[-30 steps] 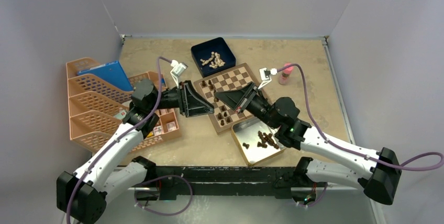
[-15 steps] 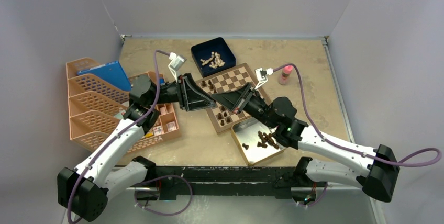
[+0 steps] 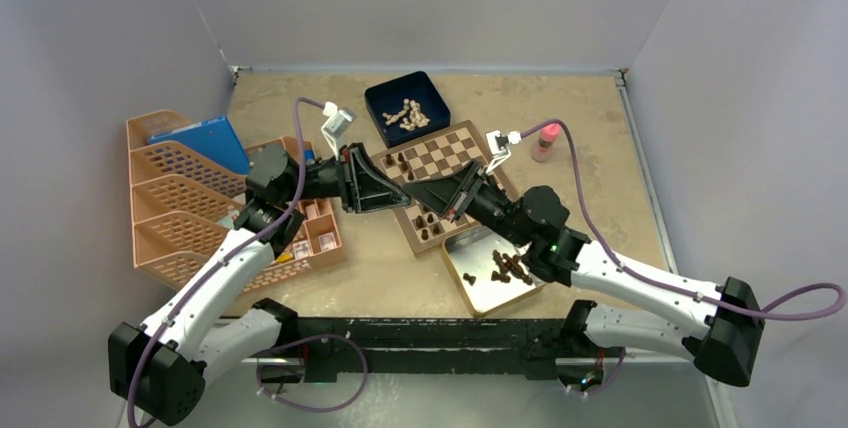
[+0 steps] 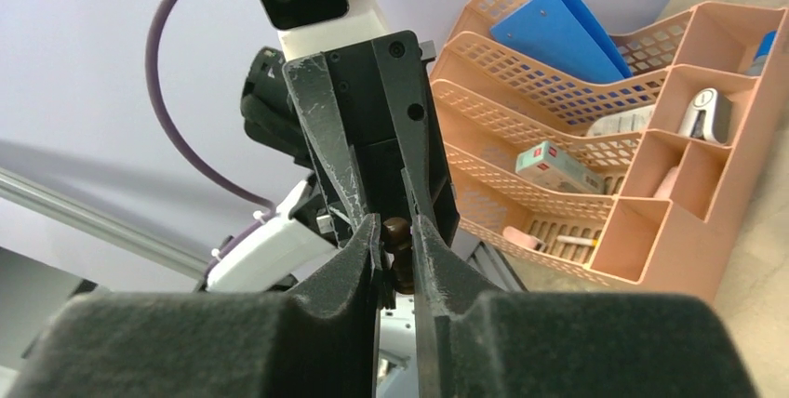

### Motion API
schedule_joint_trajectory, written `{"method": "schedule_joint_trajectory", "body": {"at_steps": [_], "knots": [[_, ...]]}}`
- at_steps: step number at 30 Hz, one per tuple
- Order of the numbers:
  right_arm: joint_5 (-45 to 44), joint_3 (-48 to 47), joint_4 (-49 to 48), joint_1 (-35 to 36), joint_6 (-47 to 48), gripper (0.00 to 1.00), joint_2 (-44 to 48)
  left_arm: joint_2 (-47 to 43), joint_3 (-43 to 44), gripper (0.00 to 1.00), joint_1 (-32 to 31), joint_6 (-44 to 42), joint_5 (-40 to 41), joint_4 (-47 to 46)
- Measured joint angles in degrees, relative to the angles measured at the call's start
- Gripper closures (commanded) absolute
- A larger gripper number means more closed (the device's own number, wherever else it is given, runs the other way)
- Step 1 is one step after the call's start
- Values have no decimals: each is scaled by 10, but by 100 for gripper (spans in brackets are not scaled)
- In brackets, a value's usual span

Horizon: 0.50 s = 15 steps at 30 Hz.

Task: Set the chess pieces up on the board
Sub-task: Place the chess piece on the chessboard.

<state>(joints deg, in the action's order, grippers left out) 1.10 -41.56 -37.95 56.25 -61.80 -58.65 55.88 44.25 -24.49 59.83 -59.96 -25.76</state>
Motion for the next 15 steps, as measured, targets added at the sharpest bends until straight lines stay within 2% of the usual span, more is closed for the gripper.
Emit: {"method": "schedule_joint_trajectory", "body": {"at_steps": [4, 6, 9, 15], "knots": [[1, 0, 37, 1, 41, 61, 19, -16, 0, 91, 0, -60, -3, 52], [4, -1, 67, 1, 64, 56, 36, -28, 3, 91, 0, -111, -2, 99], [15, -22, 134, 1, 112, 56, 60, -41, 18, 90, 0, -195, 15, 189], [19, -127, 301, 1, 212, 60, 58, -78, 31, 90, 0, -361, 70, 330]]}}
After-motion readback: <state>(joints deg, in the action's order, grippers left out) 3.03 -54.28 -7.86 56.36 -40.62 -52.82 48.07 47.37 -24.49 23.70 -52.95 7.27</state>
